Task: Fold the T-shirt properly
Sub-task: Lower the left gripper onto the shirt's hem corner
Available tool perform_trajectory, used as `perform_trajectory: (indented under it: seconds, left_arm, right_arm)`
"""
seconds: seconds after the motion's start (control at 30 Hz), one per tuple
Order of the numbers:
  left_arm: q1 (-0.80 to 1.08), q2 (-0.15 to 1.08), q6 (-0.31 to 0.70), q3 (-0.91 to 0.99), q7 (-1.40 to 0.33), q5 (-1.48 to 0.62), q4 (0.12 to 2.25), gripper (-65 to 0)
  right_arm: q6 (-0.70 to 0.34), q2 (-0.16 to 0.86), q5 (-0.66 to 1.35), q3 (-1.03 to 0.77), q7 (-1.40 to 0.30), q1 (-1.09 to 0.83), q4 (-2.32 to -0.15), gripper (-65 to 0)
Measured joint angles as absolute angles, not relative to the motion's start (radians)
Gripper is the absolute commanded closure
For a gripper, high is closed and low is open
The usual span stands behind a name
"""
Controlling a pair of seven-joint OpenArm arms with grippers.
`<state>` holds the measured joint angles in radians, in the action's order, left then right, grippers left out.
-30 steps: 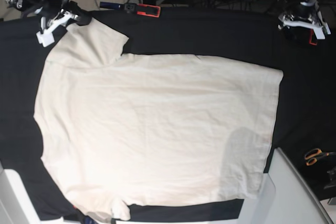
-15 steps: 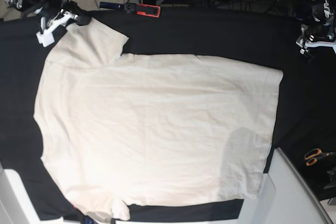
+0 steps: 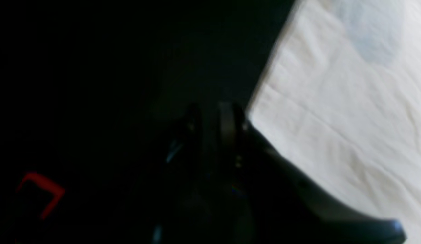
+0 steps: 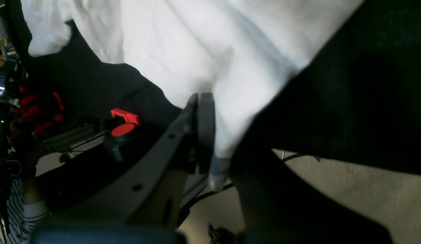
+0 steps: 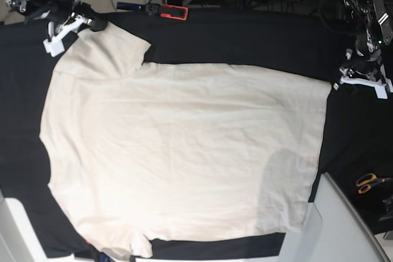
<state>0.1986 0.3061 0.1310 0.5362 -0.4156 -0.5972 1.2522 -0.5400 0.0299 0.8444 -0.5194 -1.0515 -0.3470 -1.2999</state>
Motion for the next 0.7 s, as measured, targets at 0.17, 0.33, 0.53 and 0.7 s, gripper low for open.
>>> perform_trajectory:
  seconds: [0.17, 0.33, 0.53, 0.7]
  left_arm:
    - [0.209, 0.26, 0.132, 0.54, -0.416, -0.599, 1.258, -28.0]
    - [0.232, 0.23, 0.131, 0.538, -0.419, -0.598, 1.232, -37.4]
    - [0.208, 0.202, 0.133, 0.54, -0.389, -0.603, 1.18, -37.4]
    - [0.18, 0.188, 0.132, 0.542, -0.393, -0.595, 1.177, -37.4]
  right_arm:
    - [-0.54, 0.03, 0.845, -0.519, -1.052, -0.347, -1.3, -0.3]
    - [-0.54, 0.03, 0.844, -0.519, -1.052, -0.347, -1.3, -0.2]
    - [-0.54, 0.03, 0.845, -0.519, -1.051, -0.347, -1.3, -0.2]
    - [-0.54, 0.03, 0.844, -0.519, -1.052, -0.347, -1.3, -0.2]
